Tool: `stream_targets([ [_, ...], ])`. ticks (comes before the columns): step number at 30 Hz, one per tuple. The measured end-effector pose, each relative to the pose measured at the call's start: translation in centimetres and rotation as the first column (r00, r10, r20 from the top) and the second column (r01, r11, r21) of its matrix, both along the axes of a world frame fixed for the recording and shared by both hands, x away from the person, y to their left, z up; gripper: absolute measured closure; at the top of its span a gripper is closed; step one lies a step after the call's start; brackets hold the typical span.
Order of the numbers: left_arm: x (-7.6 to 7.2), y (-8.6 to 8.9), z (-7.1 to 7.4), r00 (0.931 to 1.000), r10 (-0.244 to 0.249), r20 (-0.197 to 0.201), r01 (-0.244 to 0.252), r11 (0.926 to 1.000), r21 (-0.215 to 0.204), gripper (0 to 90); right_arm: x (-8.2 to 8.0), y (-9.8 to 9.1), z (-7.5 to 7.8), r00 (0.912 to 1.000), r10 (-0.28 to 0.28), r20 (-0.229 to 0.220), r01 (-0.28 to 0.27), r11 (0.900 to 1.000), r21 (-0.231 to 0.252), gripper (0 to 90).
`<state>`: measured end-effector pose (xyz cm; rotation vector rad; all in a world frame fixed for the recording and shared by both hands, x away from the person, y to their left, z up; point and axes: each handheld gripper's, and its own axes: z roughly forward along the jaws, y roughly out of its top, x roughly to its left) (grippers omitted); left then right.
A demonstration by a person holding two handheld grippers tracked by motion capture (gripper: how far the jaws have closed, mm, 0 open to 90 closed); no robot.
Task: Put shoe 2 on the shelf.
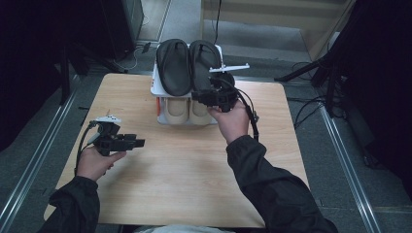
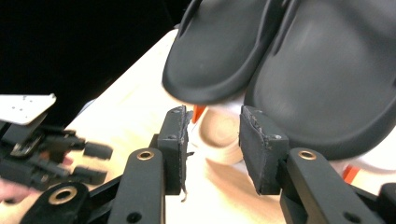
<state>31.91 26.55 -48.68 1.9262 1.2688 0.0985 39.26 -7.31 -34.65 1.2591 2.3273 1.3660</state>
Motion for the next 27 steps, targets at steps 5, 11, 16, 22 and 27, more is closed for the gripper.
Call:
stream_targets([
  [5,0.0,0.0,0.0,1.0,0.003,0.002,-0.003,1.0,0.002,45.6,-0.9,-0.8,-1.1,0.9997,0.026,0.002,-0.026,0.9996,-0.005,62.6],
  [11,-0.1,0.0,0.0,1.0,0.005,0.007,-0.005,1.0,0.0,45.4,-2.0,-1.8,-2.5,0.9985,0.053,0.013,-0.053,0.9986,-0.006,62.1],
  [16,-0.1,0.0,0.0,0.9999,0.008,0.009,-0.008,1.0,0.001,45.3,-3.0,-2.7,-3.8,0.9972,0.071,0.024,-0.071,0.9974,0.003,60.9],
  [22,-0.2,-0.1,0.0,0.9999,0.008,0.009,-0.008,1.0,0.002,45.2,-3.7,-3.9,-6.1,0.9945,0.104,0.006,-0.104,0.9944,0.017,59.7],
  [27,-0.2,-0.1,0.0,0.9999,0.005,0.009,-0.005,1.0,0.006,45.1,-4.1,-4.9,-7.8,0.9934,0.114,-0.004,-0.114,0.9932,0.024,59.5],
])
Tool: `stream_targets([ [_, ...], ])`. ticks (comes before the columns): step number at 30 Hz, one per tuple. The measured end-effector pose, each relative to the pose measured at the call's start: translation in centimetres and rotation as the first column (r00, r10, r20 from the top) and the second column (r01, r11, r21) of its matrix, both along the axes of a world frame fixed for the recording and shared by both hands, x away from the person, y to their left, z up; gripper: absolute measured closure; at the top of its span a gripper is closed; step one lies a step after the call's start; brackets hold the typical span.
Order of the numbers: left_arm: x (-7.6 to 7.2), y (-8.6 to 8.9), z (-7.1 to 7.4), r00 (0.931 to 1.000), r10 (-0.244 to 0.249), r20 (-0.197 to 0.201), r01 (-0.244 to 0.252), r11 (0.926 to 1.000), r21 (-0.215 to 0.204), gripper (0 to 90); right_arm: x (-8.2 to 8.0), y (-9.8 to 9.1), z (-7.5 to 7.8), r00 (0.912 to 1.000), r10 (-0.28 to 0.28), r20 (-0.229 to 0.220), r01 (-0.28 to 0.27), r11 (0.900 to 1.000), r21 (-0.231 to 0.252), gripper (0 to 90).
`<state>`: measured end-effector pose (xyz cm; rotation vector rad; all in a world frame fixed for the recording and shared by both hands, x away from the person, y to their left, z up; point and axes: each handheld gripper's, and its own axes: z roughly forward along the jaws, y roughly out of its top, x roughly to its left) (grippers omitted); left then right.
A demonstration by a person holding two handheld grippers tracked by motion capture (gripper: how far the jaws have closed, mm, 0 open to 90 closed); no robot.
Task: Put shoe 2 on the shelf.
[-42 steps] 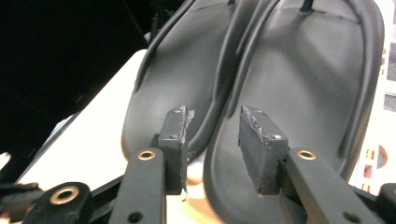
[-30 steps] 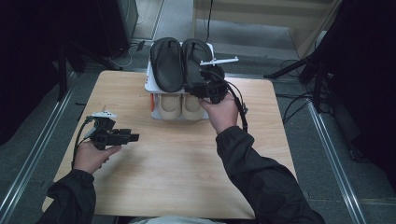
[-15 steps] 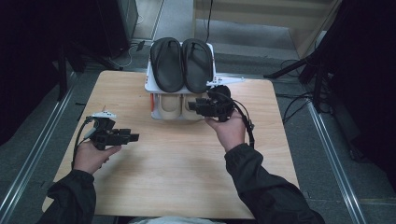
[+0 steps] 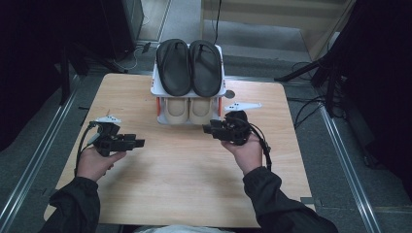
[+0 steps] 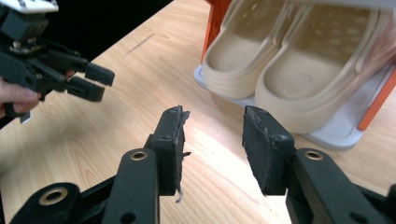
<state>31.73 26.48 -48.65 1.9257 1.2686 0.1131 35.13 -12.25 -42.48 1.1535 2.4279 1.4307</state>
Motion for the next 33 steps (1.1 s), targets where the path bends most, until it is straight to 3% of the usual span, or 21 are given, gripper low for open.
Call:
stream_targets([
  [6,0.0,0.0,0.0,1.0,-0.002,-0.001,0.002,1.0,0.002,45.0,-0.3,-1.2,-2.1,0.9991,0.015,-0.039,-0.015,0.9998,0.011,59.7],
  [17,0.0,-0.2,-0.1,1.0,-0.003,-0.002,0.003,1.0,0.003,44.4,-1.0,-2.7,-4.5,0.9993,0.026,-0.026,-0.026,0.9995,0.018,57.9],
  [22,0.0,-0.2,-0.1,1.0,-0.007,0.001,0.007,1.0,0.0,44.0,-1.2,-3.0,-5.2,0.9991,0.031,-0.028,-0.03,0.9992,0.025,57.1],
  [27,-0.2,-0.4,0.0,0.9999,-0.012,0.006,0.012,0.9999,0.002,43.2,-1.4,-3.0,-5.5,0.9989,0.046,-0.008,-0.046,0.9989,-0.007,56.6],
  [33,-0.3,-0.4,0.1,0.9998,-0.017,0.004,0.017,0.9998,-0.006,42.6,-1.5,-3.3,-5.7,0.999,0.044,-0.002,-0.044,0.999,-0.006,56.2],
])
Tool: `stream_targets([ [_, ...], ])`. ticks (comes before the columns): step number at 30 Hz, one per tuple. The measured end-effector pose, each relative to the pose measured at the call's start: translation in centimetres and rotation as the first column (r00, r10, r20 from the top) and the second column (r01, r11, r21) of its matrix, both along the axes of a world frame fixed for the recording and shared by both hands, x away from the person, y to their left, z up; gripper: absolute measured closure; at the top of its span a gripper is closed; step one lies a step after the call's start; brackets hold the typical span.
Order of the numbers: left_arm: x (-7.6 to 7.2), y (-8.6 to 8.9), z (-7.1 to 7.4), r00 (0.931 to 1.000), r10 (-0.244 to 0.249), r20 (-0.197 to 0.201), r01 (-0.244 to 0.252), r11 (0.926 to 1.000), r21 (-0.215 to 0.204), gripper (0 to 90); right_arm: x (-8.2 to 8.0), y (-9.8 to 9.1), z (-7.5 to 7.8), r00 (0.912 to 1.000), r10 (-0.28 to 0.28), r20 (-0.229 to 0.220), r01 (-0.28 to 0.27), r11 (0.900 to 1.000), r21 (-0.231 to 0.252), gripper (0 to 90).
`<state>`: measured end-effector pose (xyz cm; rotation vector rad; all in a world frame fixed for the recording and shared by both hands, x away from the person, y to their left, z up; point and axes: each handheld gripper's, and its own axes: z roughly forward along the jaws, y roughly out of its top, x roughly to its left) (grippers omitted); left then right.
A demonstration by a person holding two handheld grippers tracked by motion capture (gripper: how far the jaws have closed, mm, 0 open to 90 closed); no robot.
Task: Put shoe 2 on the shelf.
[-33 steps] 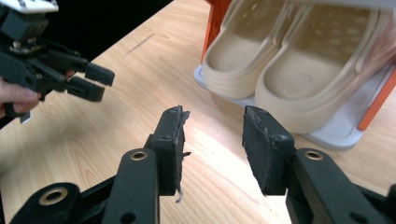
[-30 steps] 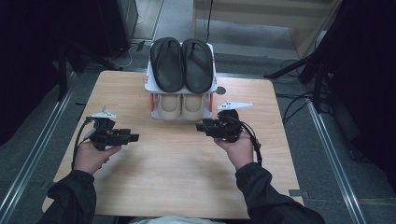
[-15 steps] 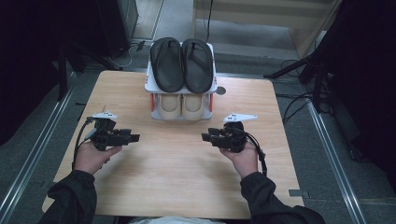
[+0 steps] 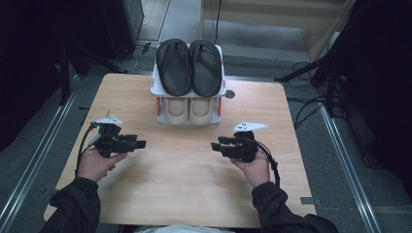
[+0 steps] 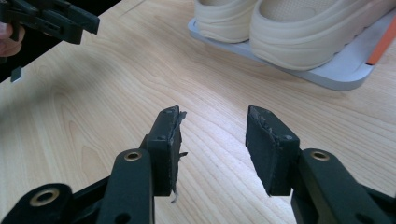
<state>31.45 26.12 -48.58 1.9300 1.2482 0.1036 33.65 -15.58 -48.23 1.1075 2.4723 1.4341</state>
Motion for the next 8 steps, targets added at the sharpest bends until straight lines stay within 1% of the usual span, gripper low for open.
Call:
stream_targets([
  [1,0.0,-0.02,-0.01,1.0,0.0,0.0,0.0,1.0,0.0,42.4,0.0,-0.06,-0.08,1.0,0.0,0.002,0.0,1.0,-0.001,56.2],
  [4,-0.04,-0.07,0.03,1.0,0.0,0.001,0.0,1.0,-0.003,42.1,0.0,-0.22,-0.28,0.9999,-0.009,-0.01,0.009,0.9999,0.004,55.5],
  [8,0.01,-0.05,0.03,1.0,-0.002,0.0,0.002,1.0,-0.005,41.4,0.2,-0.47,-0.09,0.9998,-0.02,-0.001,0.02,0.9996,0.017,54.1],
])
